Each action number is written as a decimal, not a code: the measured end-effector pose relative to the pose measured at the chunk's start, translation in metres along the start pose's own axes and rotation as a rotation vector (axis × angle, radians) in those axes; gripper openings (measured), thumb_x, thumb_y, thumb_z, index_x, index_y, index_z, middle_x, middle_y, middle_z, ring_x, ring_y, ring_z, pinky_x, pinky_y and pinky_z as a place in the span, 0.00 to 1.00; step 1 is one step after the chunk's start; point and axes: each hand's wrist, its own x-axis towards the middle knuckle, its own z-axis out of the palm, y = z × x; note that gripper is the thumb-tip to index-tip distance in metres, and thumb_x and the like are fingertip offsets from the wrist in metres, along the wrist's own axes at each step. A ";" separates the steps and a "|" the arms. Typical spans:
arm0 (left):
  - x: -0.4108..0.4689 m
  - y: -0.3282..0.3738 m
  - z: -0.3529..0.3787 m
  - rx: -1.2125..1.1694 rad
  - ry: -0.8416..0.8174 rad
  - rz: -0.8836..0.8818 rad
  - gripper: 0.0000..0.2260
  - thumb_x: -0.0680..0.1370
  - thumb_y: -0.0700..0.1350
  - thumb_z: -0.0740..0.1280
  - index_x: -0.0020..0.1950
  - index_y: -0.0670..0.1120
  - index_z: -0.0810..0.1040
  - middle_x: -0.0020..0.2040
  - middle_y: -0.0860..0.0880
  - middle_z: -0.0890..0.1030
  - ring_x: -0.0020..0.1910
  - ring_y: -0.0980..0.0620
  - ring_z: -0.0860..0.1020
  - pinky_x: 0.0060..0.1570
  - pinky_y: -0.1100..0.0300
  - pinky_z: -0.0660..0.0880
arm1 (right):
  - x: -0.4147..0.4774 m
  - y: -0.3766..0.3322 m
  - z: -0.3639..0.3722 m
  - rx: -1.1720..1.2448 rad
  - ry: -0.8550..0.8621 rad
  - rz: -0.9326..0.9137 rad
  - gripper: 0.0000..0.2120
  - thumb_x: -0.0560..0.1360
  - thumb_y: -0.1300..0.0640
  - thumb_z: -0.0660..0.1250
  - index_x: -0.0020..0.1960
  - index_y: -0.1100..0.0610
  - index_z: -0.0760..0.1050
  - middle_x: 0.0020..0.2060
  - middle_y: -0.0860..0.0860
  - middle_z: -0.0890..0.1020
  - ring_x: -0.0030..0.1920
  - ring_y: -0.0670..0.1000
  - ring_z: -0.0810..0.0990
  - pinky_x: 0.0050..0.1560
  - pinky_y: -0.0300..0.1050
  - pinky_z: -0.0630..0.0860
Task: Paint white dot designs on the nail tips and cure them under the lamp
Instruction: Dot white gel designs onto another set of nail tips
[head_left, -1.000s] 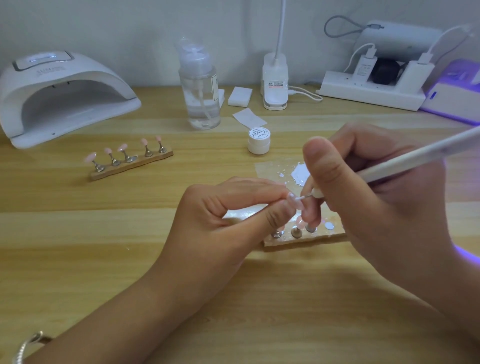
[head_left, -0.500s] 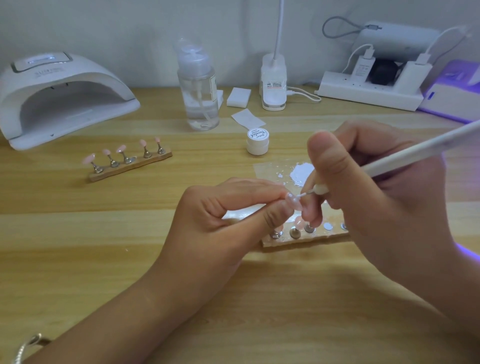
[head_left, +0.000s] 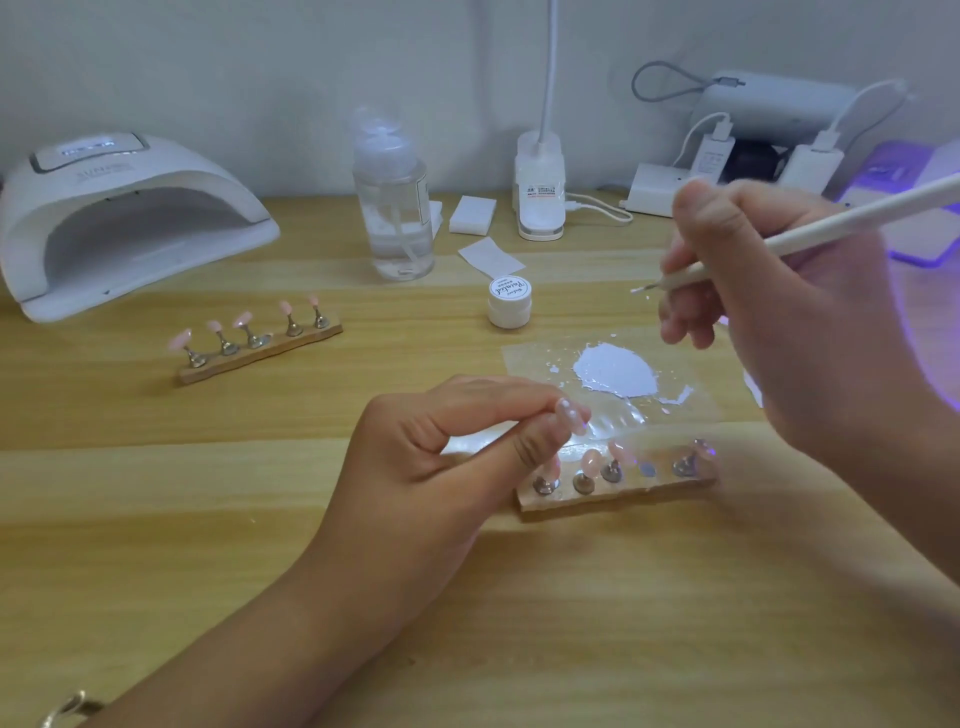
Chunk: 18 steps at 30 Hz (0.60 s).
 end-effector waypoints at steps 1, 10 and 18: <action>0.000 0.000 0.000 0.011 -0.002 0.003 0.05 0.74 0.43 0.72 0.46 0.44 0.87 0.44 0.48 0.87 0.52 0.51 0.83 0.52 0.66 0.75 | 0.002 0.006 -0.003 -0.088 -0.016 0.038 0.20 0.81 0.45 0.63 0.34 0.53 0.77 0.24 0.51 0.76 0.26 0.47 0.76 0.29 0.36 0.70; 0.000 -0.001 0.000 0.042 0.027 -0.052 0.04 0.73 0.46 0.73 0.46 0.51 0.87 0.45 0.50 0.87 0.49 0.53 0.84 0.46 0.55 0.78 | 0.000 0.039 -0.014 -0.488 -0.113 0.201 0.22 0.74 0.40 0.69 0.33 0.56 0.79 0.21 0.41 0.76 0.21 0.41 0.73 0.25 0.28 0.66; 0.000 -0.002 -0.002 0.077 0.028 -0.046 0.05 0.74 0.48 0.73 0.47 0.51 0.87 0.45 0.52 0.87 0.50 0.52 0.83 0.49 0.65 0.78 | 0.000 0.044 -0.013 -0.481 -0.136 0.230 0.20 0.73 0.37 0.69 0.32 0.52 0.78 0.23 0.45 0.78 0.24 0.47 0.79 0.35 0.47 0.77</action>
